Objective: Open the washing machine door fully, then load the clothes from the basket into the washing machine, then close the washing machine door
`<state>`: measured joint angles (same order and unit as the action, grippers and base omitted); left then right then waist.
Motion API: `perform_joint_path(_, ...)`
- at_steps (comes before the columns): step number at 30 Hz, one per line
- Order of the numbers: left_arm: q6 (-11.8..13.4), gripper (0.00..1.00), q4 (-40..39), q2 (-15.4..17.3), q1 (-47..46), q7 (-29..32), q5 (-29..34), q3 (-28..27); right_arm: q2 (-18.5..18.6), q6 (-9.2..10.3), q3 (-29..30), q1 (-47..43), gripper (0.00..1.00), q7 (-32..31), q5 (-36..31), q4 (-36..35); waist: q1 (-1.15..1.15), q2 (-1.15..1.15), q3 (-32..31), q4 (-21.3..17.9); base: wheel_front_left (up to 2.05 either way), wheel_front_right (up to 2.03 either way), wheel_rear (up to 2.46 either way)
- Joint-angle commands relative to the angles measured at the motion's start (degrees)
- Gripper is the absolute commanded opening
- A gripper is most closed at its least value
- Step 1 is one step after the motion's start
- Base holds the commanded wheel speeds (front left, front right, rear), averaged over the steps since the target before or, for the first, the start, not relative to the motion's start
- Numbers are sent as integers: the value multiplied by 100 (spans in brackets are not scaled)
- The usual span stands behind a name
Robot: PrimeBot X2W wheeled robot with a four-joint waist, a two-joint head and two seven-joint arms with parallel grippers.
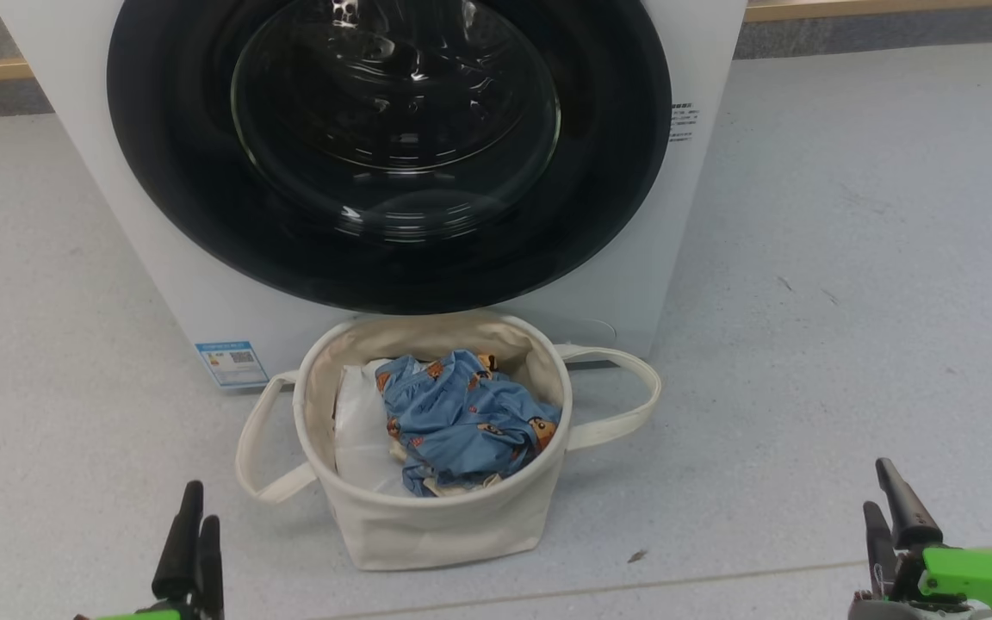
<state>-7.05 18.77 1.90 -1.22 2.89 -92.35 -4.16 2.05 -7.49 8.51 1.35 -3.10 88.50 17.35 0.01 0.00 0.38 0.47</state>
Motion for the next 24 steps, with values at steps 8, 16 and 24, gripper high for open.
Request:
perform_joint_path(8,-10,100,-238,55,-250,-172,257,-78,35,0,20,390,100,186,-472,-259,0,0,2,18,0,0,0)
perform_joint_path(16,-13,100,-420,58,-300,-306,719,-220,39,0,-38,561,100,321,-1105,-442,0,0,6,33,0,0,0)
perform_joint_path(24,-16,100,-748,62,-349,-440,1336,-316,43,0,-183,727,100,455,-1590,-875,0,0,3,51,0,0,0)
